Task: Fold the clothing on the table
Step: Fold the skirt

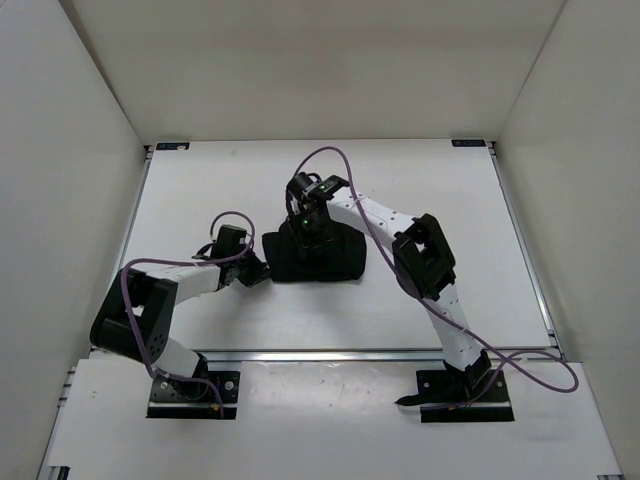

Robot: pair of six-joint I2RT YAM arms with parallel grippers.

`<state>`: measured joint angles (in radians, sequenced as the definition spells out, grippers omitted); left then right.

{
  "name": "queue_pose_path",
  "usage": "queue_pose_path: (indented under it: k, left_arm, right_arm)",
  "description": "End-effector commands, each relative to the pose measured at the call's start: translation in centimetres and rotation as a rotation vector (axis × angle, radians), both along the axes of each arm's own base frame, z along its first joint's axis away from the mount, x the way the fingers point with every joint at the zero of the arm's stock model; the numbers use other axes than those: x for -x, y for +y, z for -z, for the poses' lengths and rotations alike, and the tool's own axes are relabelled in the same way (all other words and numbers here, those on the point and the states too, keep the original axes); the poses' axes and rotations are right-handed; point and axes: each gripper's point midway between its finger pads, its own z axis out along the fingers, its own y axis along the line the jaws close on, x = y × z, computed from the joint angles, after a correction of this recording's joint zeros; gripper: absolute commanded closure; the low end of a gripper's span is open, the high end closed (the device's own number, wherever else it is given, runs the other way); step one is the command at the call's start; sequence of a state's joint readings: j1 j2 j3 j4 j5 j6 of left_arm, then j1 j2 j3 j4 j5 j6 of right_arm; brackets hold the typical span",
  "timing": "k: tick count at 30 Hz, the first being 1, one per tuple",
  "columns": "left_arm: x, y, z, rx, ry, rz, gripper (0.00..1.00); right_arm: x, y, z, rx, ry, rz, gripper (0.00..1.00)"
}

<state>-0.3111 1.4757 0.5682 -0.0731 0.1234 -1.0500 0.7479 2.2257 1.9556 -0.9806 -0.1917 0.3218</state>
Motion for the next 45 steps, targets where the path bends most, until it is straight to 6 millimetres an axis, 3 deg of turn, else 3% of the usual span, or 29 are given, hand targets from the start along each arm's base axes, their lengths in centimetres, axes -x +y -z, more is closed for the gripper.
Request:
queue_pose_path:
  k: [1,2,3,4,13,16,22,28,30,34,36,39,40,42,45]
  left_arm:
    - [-0.4,-0.4,0.8,-0.054,0.003,0.042,0.98]
    - [-0.4,-0.4,1.1,-0.055,0.012,0.041,1.00]
    - [-0.3,-0.6,1.3,-0.057,0.012,0.052,1.00]
    - [-0.6,-0.7,1.1,-0.060,0.002,0.052,1.00]
    - [-0.4,-0.8,1.3,-0.053,0.002,0.057,1.00]
    - [-0.5,-0.7,1.2,-0.039,0.001,0.051,1.00]
    - [-0.4,-0.6,1.1,-0.037,-0.007,0.064,1.00]
    - [-0.3,-0.4,1.3,-0.042,0.000,0.075,1.00]
    - [-0.3,0.0,1.4,-0.048,0.001,0.067,1.00]
    - [0.1,0.2,1.0,0.005,0.004,0.059,0.94]
    - [-0.3,0.1,0.0,0.016,-0.026,0.057,0.79]
    - [-0.5,0.0,-1.5,0.028,-0.046,0.067,0.49]
    - [-0.3,0.0,-1.7,0.033,-0.038,0.066,0.47]
    - [-0.2,0.0,-2.9,0.056,-0.050,0.063,0.43]
    - [0.6,0.6,-3.5,0.070,-0.047,0.073,0.42]
  right_arm:
    - [-1.2,-0.2,0.7,0.047,-0.011,0.024,0.65]
    - [-1.2,0.2,0.4,0.038,-0.012,0.016,0.84]
    - [-1.3,0.2,0.0,0.039,-0.016,0.004,0.95]
    - [-1.1,0.9,-0.4,0.026,-0.027,-0.008,1.00]
    - [-0.9,5.4,-5.7,-0.174,-0.017,-0.054,1.00]
    - [-0.1,6.0,-5.3,-0.171,0.013,-0.076,1.00]
    - [1.5,5.3,0.3,-0.039,0.088,-0.151,1.00]
    - [2.8,5.9,4.2,0.037,0.102,-0.198,1.00]
    - [3.1,6.1,4.9,0.055,0.107,-0.194,1.00]
    - [1.8,6.7,3.0,0.021,0.064,-0.170,0.98]
    - [1.6,6.5,1.3,0.016,0.046,-0.162,0.91]
    - [0.8,5.9,-2.8,0.011,-0.013,-0.128,0.63]
    - [0.7,5.9,-4.8,-0.015,-0.042,-0.135,0.57]
    - [1.2,4.8,-8.4,-0.046,-0.083,-0.111,0.31]
    - [1.8,2.6,-11.3,-0.036,-0.137,-0.091,0.14]
